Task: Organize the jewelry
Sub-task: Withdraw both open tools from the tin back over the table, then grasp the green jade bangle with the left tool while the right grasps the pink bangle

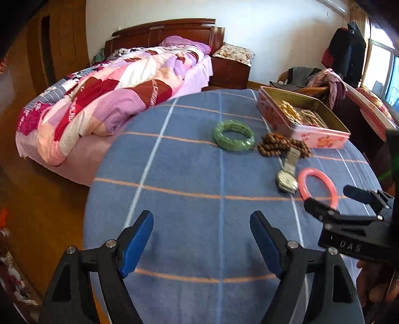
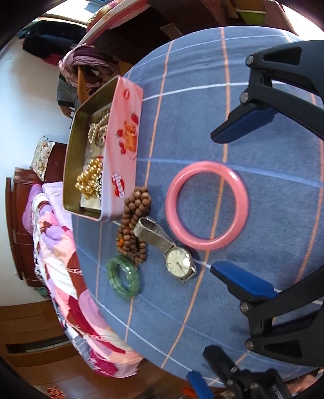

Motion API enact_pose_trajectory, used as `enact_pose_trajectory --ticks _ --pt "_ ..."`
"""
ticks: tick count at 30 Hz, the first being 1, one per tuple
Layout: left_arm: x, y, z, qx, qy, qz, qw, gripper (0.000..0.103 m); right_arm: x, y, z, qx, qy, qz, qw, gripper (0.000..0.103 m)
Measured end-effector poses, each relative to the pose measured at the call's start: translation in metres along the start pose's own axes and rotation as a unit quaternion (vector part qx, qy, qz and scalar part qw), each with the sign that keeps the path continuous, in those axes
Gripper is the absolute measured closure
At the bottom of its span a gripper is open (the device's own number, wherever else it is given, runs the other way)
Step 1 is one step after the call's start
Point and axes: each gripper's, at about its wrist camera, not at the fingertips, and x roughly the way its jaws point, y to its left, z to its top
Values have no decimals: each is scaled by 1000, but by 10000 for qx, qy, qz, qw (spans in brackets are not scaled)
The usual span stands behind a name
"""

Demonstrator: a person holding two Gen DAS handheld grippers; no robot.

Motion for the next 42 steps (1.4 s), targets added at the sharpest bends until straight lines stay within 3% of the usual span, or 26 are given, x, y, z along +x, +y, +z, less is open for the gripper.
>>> enact_pose_trajectory --ticks 8,9,11,15,18,24,29,33,35,37,38,40,42 --pt "20 2 36 -12 -1 -207 9998 23 10 -9 0 45 104 73 9999 2" --pt "23 1 41 0 -7 -247 9997 23 10 -9 0 11 97 88 9999 4" --pt "30 -3 50 34 5 -355 9994 23 7 -10 -1 -25 23 117 9999 18" --pt "43 -12 66 149 -1 -340 9993 23 4 -16 -1 122 -24 132 9998 20" --pt "49 -19 76 191 -61 -354 9992 23 -5 -29 -3 543 -296 365 9974 20" --pt "85 -39 102 138 146 -490 9986 23 -16 -41 -7 941 -657 413 9925 20" --pt "117 -47 109 99 505 -439 9977 23 -14 -44 -6 1114 -632 516 9904 20" --pt "118 -46 100 318 301 -50 9990 23 -10 -47 -3 1159 -564 567 9900 20" --pt "113 -43 93 384 181 -106 9990 29 -9 -48 -3 1186 -555 591 9896 20" --pt "106 -39 87 420 100 -116 9990 56 -7 -49 -2 1224 -554 612 9890 20" --pt "104 -36 86 414 79 -155 9990 61 -7 -50 -2 1233 -552 612 9889 20" --pt "101 -34 83 411 74 -207 9989 79 -7 -49 -1 1225 -558 599 9891 20" --pt "97 -31 80 402 103 -320 9986 83 -8 -47 -1 1181 -598 558 9896 20"
